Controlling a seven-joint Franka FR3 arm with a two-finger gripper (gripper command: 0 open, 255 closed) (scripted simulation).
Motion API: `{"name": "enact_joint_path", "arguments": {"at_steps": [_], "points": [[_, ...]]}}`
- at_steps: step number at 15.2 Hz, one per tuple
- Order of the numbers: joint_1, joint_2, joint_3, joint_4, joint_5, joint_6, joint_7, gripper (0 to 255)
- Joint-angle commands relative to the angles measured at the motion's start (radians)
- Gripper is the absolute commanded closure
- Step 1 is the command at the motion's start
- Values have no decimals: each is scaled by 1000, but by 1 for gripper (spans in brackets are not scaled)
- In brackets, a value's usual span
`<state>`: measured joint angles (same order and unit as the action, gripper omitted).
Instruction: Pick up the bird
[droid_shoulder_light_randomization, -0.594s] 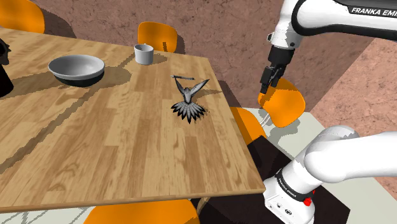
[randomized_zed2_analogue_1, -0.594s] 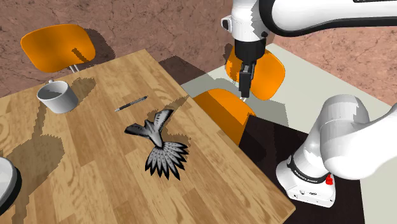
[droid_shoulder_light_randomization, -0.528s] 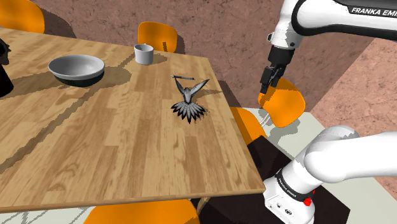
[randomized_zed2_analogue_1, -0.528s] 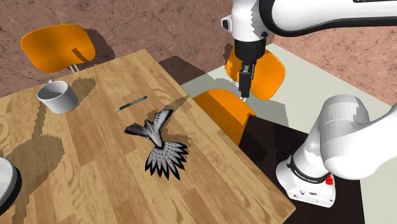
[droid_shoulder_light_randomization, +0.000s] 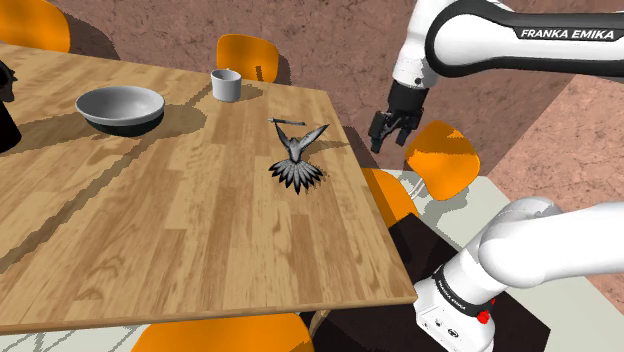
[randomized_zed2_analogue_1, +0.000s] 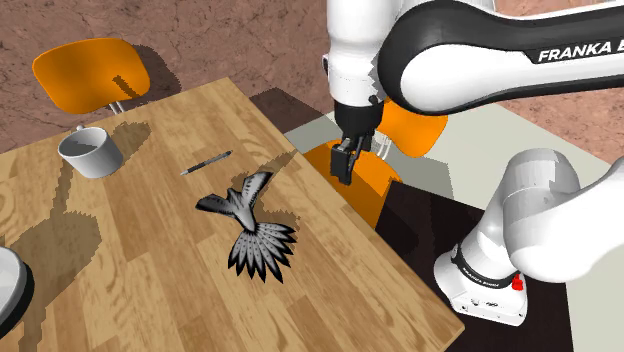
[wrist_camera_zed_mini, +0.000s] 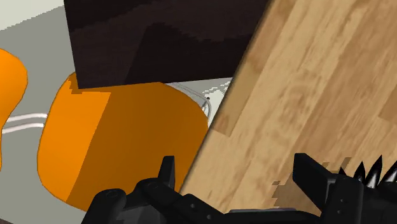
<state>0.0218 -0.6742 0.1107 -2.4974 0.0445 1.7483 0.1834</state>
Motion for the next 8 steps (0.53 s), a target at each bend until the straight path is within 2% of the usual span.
{"name": "enact_joint_path", "arguments": {"at_steps": [1,5,8], "points": [[1,33,49,0,28,62,95,0],[-9,128,144,31,53,180,273,0],[-28,216,214,75,48,263,411,0]]}}
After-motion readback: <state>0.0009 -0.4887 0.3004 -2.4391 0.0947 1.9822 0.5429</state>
